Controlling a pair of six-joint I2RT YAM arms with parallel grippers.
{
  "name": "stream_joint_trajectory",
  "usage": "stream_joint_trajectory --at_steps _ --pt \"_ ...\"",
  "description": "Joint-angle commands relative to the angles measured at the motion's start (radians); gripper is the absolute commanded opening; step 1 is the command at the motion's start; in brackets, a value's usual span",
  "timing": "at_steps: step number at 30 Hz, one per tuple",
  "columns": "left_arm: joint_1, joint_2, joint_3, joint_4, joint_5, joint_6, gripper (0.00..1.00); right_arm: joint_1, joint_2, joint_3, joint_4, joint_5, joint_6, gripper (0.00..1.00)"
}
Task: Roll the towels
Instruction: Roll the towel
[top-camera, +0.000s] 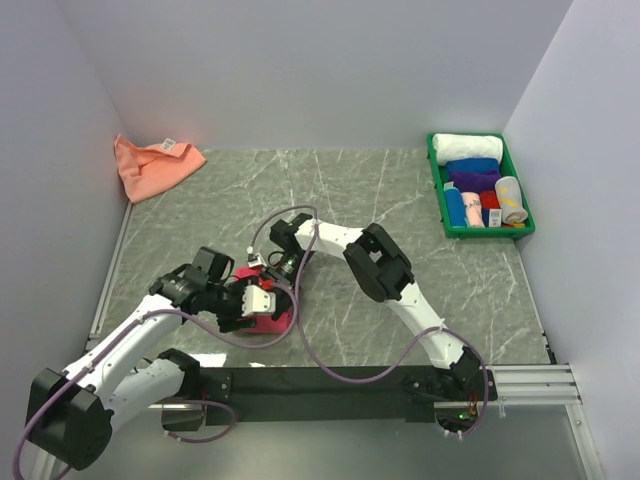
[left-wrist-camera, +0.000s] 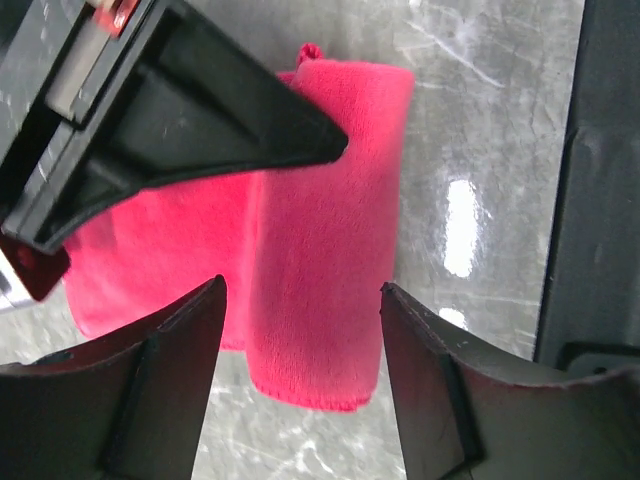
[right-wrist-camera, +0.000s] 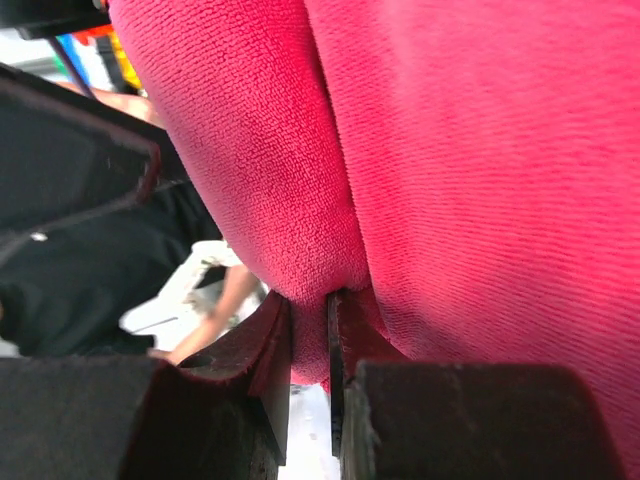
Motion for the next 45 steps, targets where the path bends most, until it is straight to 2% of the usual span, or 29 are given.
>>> stream_joint_trajectory --at_steps 1,7,10,11,13,14,16,17,20,21,23,27,31,35,40,42,43,45 --pt "-0.057 0.004 -0.010 0.089 -0.058 -0.024 0.68 -0.008 0.118 -0.028 0.002 0.245 -0.027 0.00" --pt "-0.177 0.036 -0.045 0.112 -0.100 -0.053 0.62 -0.027 0.141 -0.021 0.013 0.250 -0.010 0.00" --pt "-0.206 0.072 -0.065 0.123 -0.120 -0.071 0.52 -0.034 0.146 -0.021 0.019 0.250 0.000 0.00" --pt "-0.208 0.102 -0.066 0.123 -0.132 -0.078 0.43 -0.036 0.144 -0.021 0.013 0.247 -0.004 0.00" --pt "-0.206 0.145 -0.054 0.100 -0.140 -0.093 0.33 -0.042 0.122 -0.027 0.012 0.242 -0.010 0.00" --pt "-0.206 0.183 -0.047 0.085 -0.146 -0.093 0.26 -0.054 0.105 -0.045 0.019 0.245 -0.010 0.06" --pt "-0.205 0.210 -0.036 0.056 -0.147 -0.095 0.20 -0.074 0.033 -0.077 0.044 0.248 0.002 0.21" --pt "-0.199 0.225 -0.034 0.043 -0.144 -0.092 0.12 -0.105 0.005 -0.105 0.062 0.259 0.010 0.33" --pt "-0.168 0.277 -0.008 -0.026 -0.100 -0.078 0.03 -0.163 -0.124 -0.157 0.100 0.261 0.022 0.49" --pt "-0.150 0.297 0.021 -0.041 -0.063 -0.079 0.02 -0.206 -0.159 -0.176 0.119 0.267 0.027 0.56" --pt "-0.102 0.386 0.058 -0.108 -0.023 -0.047 0.01 -0.247 -0.276 -0.231 0.190 0.287 0.056 0.58" --pt "-0.024 0.573 0.196 -0.191 0.075 -0.020 0.01 -0.369 -0.478 -0.373 0.373 0.349 0.128 0.60" --pt "0.050 0.813 0.329 -0.271 0.176 0.004 0.01 -0.412 -0.702 -0.540 0.505 0.434 0.122 0.60" --pt "0.126 0.992 0.462 -0.296 0.173 0.023 0.01 -0.410 -0.860 -0.656 0.550 0.468 0.088 0.60" --pt "0.162 1.177 0.604 -0.339 0.147 0.025 0.01 -0.398 -1.021 -0.758 0.573 0.478 0.062 0.60" --pt "0.172 1.218 0.668 -0.362 0.149 0.021 0.01 -0.334 -1.067 -0.769 0.573 0.518 0.036 0.61" --pt "0.174 1.248 0.685 -0.363 0.149 0.016 0.01 -0.300 -1.075 -0.774 0.573 0.546 -0.001 0.69" --pt "0.176 1.270 0.720 -0.369 0.158 0.011 0.01 -0.171 -1.072 -0.776 0.578 0.648 -0.038 0.71"
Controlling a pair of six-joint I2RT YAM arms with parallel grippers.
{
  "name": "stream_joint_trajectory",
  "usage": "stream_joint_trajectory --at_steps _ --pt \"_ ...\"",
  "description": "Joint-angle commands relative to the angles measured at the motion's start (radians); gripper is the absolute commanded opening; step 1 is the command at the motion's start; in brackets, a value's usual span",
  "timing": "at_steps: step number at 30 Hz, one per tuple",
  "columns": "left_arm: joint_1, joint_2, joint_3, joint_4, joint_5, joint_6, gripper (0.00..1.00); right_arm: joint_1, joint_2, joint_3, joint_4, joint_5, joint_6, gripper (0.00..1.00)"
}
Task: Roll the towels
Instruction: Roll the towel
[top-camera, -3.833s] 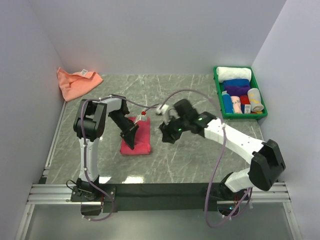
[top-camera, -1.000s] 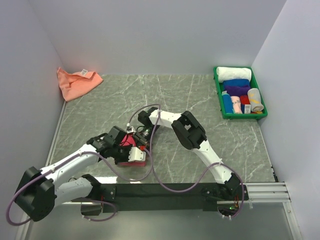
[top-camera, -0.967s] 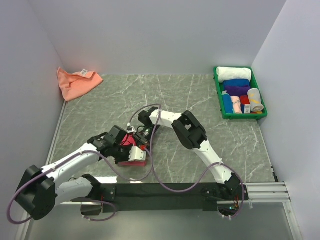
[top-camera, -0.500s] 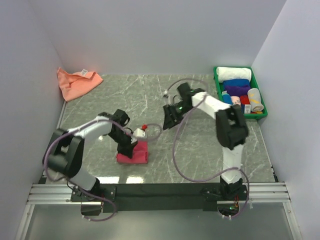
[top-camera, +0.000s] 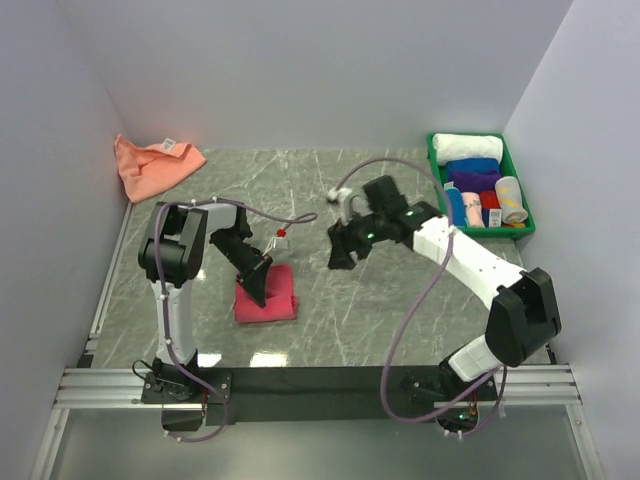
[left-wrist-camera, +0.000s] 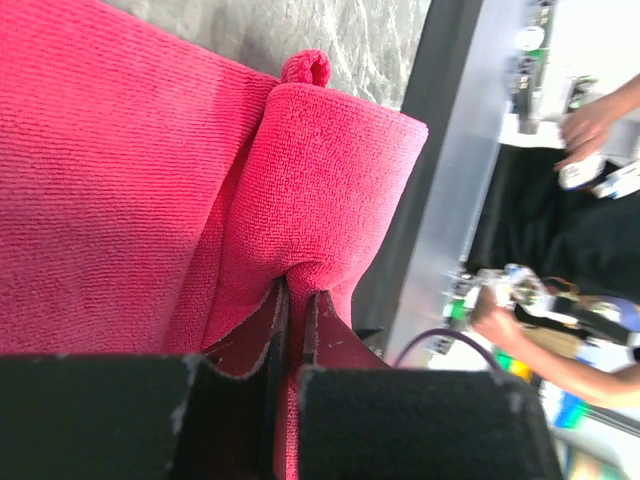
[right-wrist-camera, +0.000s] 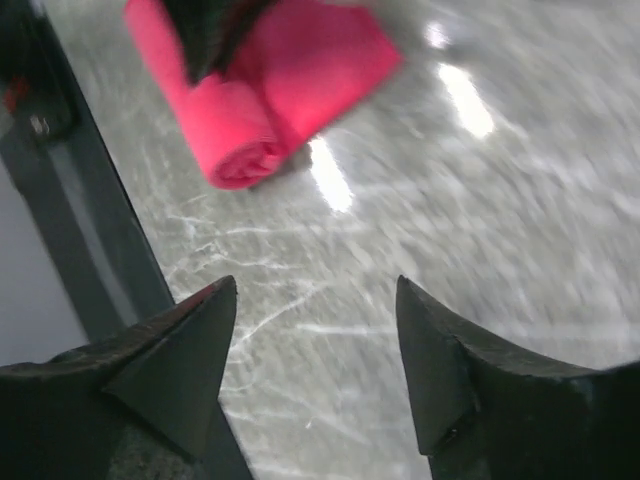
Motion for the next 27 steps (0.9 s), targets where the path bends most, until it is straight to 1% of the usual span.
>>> stream_joint_trajectory --at_steps 1,2,3,5,6,10,14,18,19,21,22,24,25,27 --pt "0.003 0.098 0.031 0.207 -0.184 0.070 0.01 0.181 -0.026 -0.007 0.064 0.142 -0.122 0.72" --pt "0.004 0.108 0.052 0.199 -0.180 0.069 0.02 0.233 -0.018 -0.009 0.084 0.226 -0.134 0.73" --pt "0.004 0.118 0.063 0.190 -0.172 0.073 0.02 0.315 -0.001 -0.010 0.107 0.263 -0.148 0.73" --pt "0.004 0.138 0.089 0.178 -0.170 0.070 0.02 0.397 0.028 -0.004 0.173 0.336 -0.192 0.74" --pt "0.004 0.139 0.096 0.178 -0.170 0.067 0.02 0.463 0.072 0.002 0.191 0.388 -0.211 0.75" --pt "0.005 0.144 0.105 0.186 -0.170 0.060 0.03 0.567 0.206 0.072 0.243 0.463 -0.280 0.75" --pt "0.007 0.139 0.109 0.199 -0.167 0.052 0.03 0.620 0.304 0.102 0.282 0.498 -0.314 0.76" --pt "0.008 0.151 0.120 0.187 -0.163 0.058 0.03 0.632 0.408 0.123 0.308 0.534 -0.347 0.76" --pt "0.008 0.153 0.122 0.186 -0.161 0.061 0.03 0.633 0.421 0.123 0.325 0.541 -0.352 0.75" --pt "0.008 0.153 0.123 0.184 -0.160 0.064 0.04 0.633 0.453 0.129 0.331 0.549 -0.360 0.72" --pt "0.008 0.153 0.125 0.184 -0.158 0.064 0.05 0.633 0.465 0.132 0.330 0.549 -0.361 0.66" --pt "0.008 0.154 0.123 0.184 -0.157 0.067 0.05 0.633 0.496 0.129 0.327 0.549 -0.364 0.59" --pt "0.008 0.154 0.122 0.183 -0.155 0.069 0.06 0.633 0.505 0.128 0.317 0.549 -0.366 0.50" --pt "0.010 0.153 0.122 0.179 -0.157 0.069 0.07 0.632 0.530 0.119 0.305 0.537 -0.366 0.35"
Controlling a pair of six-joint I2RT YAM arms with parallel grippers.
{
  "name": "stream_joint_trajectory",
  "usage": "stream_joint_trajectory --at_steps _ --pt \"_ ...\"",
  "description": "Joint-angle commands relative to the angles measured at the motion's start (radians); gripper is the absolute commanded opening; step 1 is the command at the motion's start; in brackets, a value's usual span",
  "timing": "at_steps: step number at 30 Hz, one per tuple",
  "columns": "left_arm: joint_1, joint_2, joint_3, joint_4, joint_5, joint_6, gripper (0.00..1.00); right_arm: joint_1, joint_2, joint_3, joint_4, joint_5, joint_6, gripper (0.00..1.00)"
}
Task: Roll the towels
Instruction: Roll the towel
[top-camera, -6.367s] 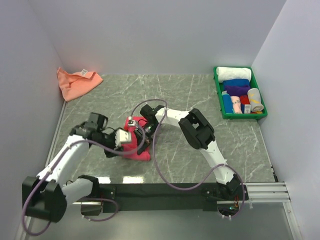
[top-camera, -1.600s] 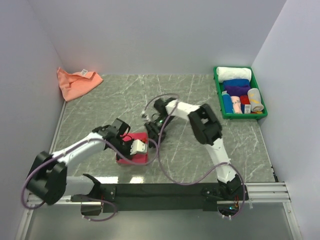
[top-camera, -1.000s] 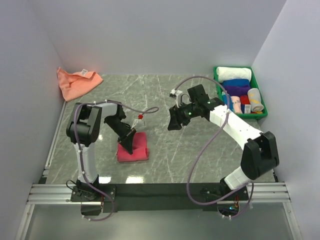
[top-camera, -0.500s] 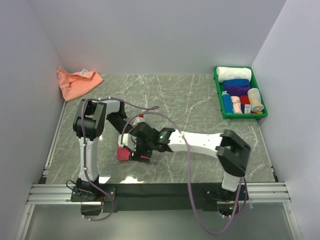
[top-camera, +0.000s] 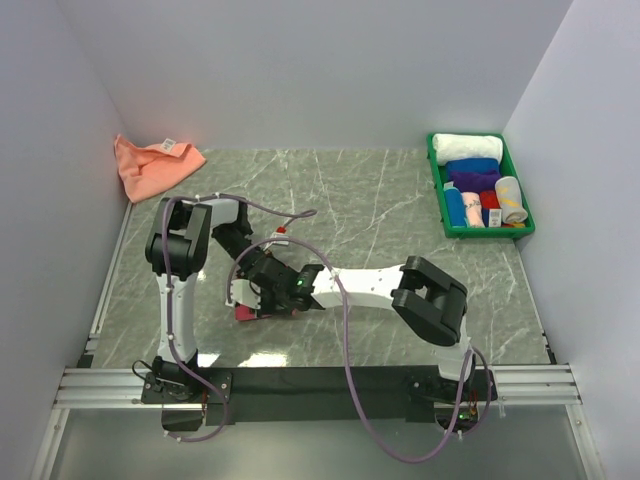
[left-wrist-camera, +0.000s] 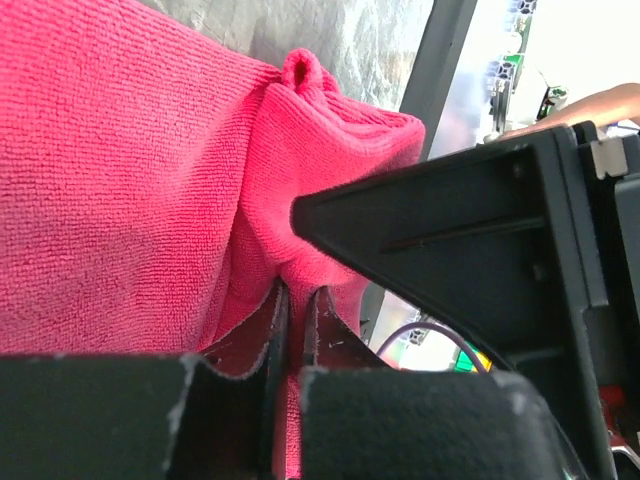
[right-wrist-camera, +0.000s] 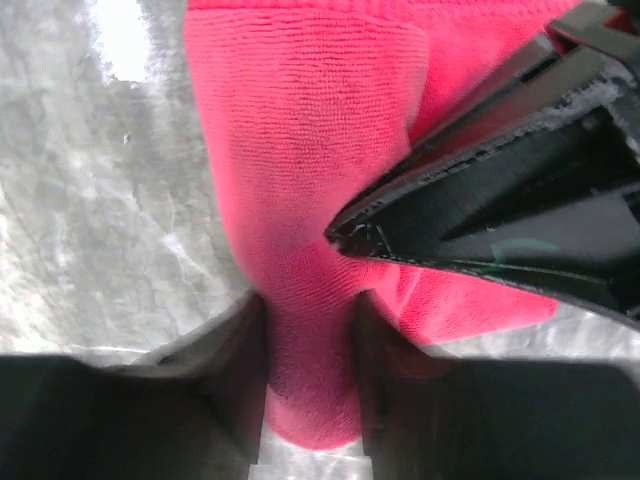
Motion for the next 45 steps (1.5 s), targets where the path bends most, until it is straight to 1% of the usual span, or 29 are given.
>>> stream_joint_trajectory --at_steps 1,2,3,5,6,7,8,9,10,12,15,16,18,20,21,23,24,27,30,32,33,35,36,38,39,41,42,44,45 --pt "0.004 0.043 0.004 0.269 -0.143 0.089 0.11 0.004 0.082 -0.003 0.005 -0.024 -0.013 0.18" --pt "0.010 0.036 0.007 0.263 -0.138 0.089 0.14 0.004 0.086 -0.006 -0.006 -0.029 -0.011 0.08" --pt "0.020 0.016 0.013 0.257 -0.115 0.086 0.18 -0.001 0.097 -0.006 -0.019 -0.047 0.000 0.00" --pt "0.074 -0.013 0.041 0.233 -0.081 0.077 0.32 -0.010 0.102 -0.003 -0.079 -0.078 0.009 0.00" --pt "0.097 -0.048 0.053 0.224 -0.042 0.075 0.35 -0.022 0.111 0.011 -0.105 -0.119 0.026 0.00" --pt "0.149 -0.067 0.085 0.211 -0.025 0.075 0.40 -0.030 0.119 0.021 -0.165 -0.139 0.036 0.00" --pt "0.177 -0.084 0.101 0.190 -0.005 0.072 0.41 -0.038 0.137 0.032 -0.194 -0.162 0.047 0.00" --pt "0.206 -0.119 0.115 0.184 0.011 0.069 0.47 -0.054 0.143 0.049 -0.241 -0.196 0.076 0.00" --pt "0.267 -0.139 0.137 0.179 0.041 0.066 0.49 -0.064 0.151 0.055 -0.262 -0.216 0.093 0.00" --pt "0.350 -0.195 0.153 0.180 0.060 0.054 0.53 -0.088 0.174 0.079 -0.326 -0.251 0.147 0.00" --pt "0.440 -0.272 0.145 0.205 0.086 0.046 0.55 -0.154 0.215 0.136 -0.433 -0.384 0.202 0.00" --pt "0.457 -0.292 0.123 0.211 0.086 0.051 0.54 -0.191 0.227 0.150 -0.462 -0.453 0.214 0.00" --pt "0.481 -0.364 0.084 0.211 0.075 0.083 0.54 -0.222 0.260 0.201 -0.518 -0.526 0.236 0.00" --pt "0.491 -0.433 -0.020 0.222 0.033 0.126 0.53 -0.252 0.293 0.253 -0.601 -0.611 0.263 0.00" --pt "0.493 -0.511 -0.107 0.239 0.019 0.144 0.52 -0.257 0.301 0.267 -0.639 -0.633 0.267 0.00" --pt "0.491 -0.596 -0.193 0.265 -0.009 0.196 0.52 -0.260 0.312 0.285 -0.653 -0.653 0.276 0.00" --pt "0.493 -0.672 -0.267 0.280 -0.030 0.209 0.53 -0.262 0.318 0.294 -0.679 -0.658 0.277 0.00" --pt "0.490 -0.795 -0.356 0.320 -0.055 0.259 0.54 -0.266 0.375 0.348 -0.763 -0.699 0.271 0.00" --pt "0.461 -0.892 -0.468 0.335 -0.073 0.311 0.56 -0.269 0.428 0.377 -0.802 -0.710 0.283 0.00" --pt "0.439 -0.946 -0.506 0.360 -0.084 0.341 0.57 -0.272 0.479 0.406 -0.820 -0.730 0.283 0.00" --pt "0.406 -0.999 -0.540 0.368 -0.090 0.350 0.58 -0.276 0.496 0.417 -0.837 -0.738 0.282 0.00" --pt "0.360 -1.052 -0.571 0.397 -0.109 0.353 0.59 -0.288 0.542 0.440 -0.848 -0.774 0.268 0.00" --pt "0.297 -1.099 -0.598 0.407 -0.118 0.348 0.61 -0.292 0.559 0.451 -0.851 -0.781 0.265 0.00" --pt "0.235 -1.166 -0.628 0.450 -0.149 0.322 0.62 -0.305 0.597 0.480 -0.866 -0.788 0.254 0.00" --pt "0.144 -1.187 -0.657 0.466 -0.158 0.307 0.63 -0.309 0.608 0.486 -0.859 -0.788 0.259 0.00" --pt "0.068 -1.237 -0.683 0.507 -0.185 0.256 0.64 -0.323 0.639 0.514 -0.863 -0.787 0.257 0.00" --pt "-0.006 -1.250 -0.707 0.550 -0.198 0.235 0.65 -0.328 0.649 0.520 -0.865 -0.788 0.257 0.00" --pt "-0.080 -1.268 -0.727 0.584 -0.234 0.181 0.66 -0.338 0.669 0.528 -0.866 -0.785 0.256 0.00" --pt "-0.146 -1.270 -0.746 0.610 -0.250 0.161 0.66 -0.341 0.674 0.526 -0.863 -0.787 0.256 0.00"
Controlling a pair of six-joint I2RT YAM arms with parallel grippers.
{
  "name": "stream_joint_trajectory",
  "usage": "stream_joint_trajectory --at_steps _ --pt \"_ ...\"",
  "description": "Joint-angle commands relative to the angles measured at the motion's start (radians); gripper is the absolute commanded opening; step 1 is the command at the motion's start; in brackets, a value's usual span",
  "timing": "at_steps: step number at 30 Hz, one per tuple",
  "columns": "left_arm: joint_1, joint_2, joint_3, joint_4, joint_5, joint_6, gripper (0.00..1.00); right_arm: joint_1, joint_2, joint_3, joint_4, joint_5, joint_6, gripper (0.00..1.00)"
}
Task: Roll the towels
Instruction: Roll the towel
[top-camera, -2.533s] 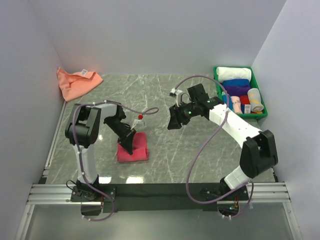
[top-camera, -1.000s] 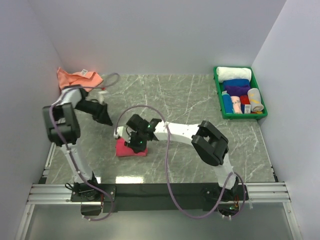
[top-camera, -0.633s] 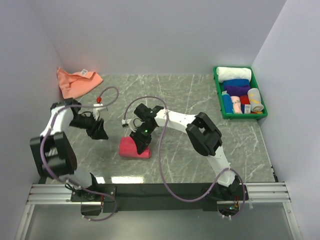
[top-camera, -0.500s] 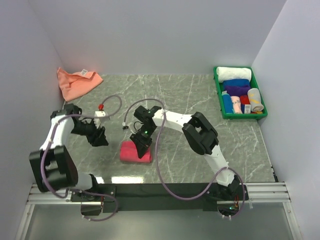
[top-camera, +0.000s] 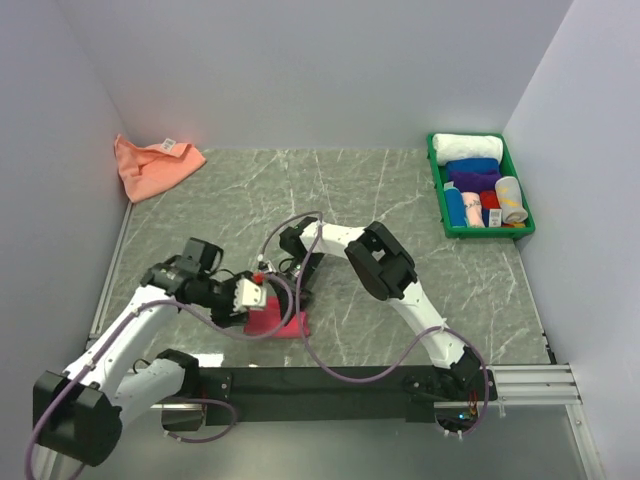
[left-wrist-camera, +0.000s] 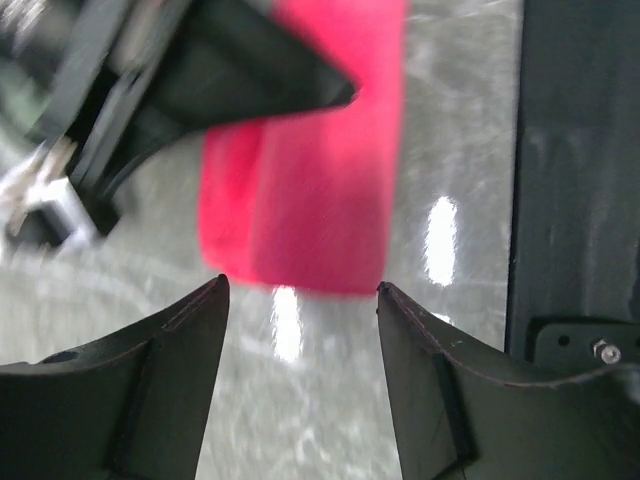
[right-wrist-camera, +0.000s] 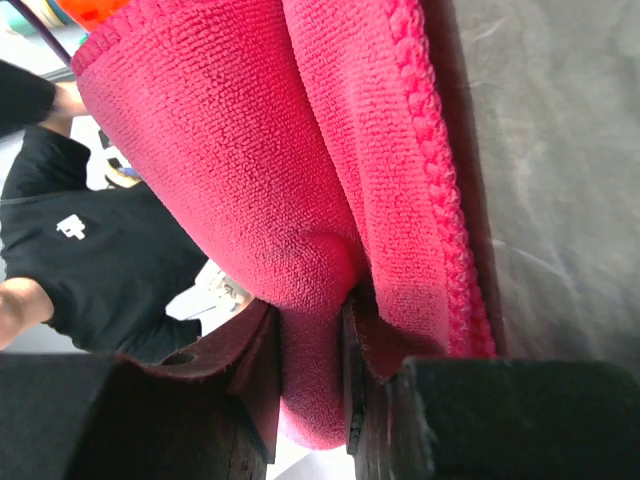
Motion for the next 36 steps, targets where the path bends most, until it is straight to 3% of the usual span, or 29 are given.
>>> stream_joint_trajectory --at_steps 1,7,13,17,18,23,24,25,26,28,36 --pt "-0.137 -0.015 -0.041 0.150 -0.077 -0.116 0.66 -0.004 0.109 -0.025 0.036 0.300 -0.043 0.00" --pt "-0.326 0.026 -0.059 0.304 -0.169 -0.264 0.66 -0.017 0.122 -0.014 0.054 0.320 -0.044 0.00" --pt "-0.470 0.075 -0.127 0.404 -0.289 -0.321 0.65 -0.029 0.124 -0.010 0.065 0.329 -0.039 0.00" --pt "-0.516 0.152 -0.144 0.407 -0.344 -0.338 0.53 -0.041 0.098 -0.027 0.082 0.353 -0.032 0.00" --pt "-0.516 0.166 -0.141 0.396 -0.349 -0.350 0.43 -0.043 0.084 -0.033 0.088 0.364 -0.029 0.00" --pt "-0.514 0.232 -0.102 0.315 -0.311 -0.381 0.14 -0.081 -0.058 -0.088 0.131 0.433 -0.016 0.29" --pt "-0.511 0.241 -0.095 0.277 -0.299 -0.382 0.12 -0.090 -0.109 -0.093 0.137 0.444 -0.016 0.35" --pt "-0.510 0.258 -0.081 0.252 -0.267 -0.381 0.10 -0.113 -0.136 -0.109 0.148 0.477 -0.013 0.52" --pt "-0.502 0.264 -0.075 0.231 -0.249 -0.375 0.06 -0.122 -0.163 -0.117 0.169 0.503 -0.016 0.61" --pt "-0.488 0.281 -0.062 0.171 -0.219 -0.364 0.04 -0.150 -0.227 -0.122 0.183 0.551 -0.030 0.71" --pt "-0.373 0.462 0.111 -0.001 -0.032 -0.275 0.01 -0.348 -0.435 -0.145 0.263 0.602 -0.050 0.73"
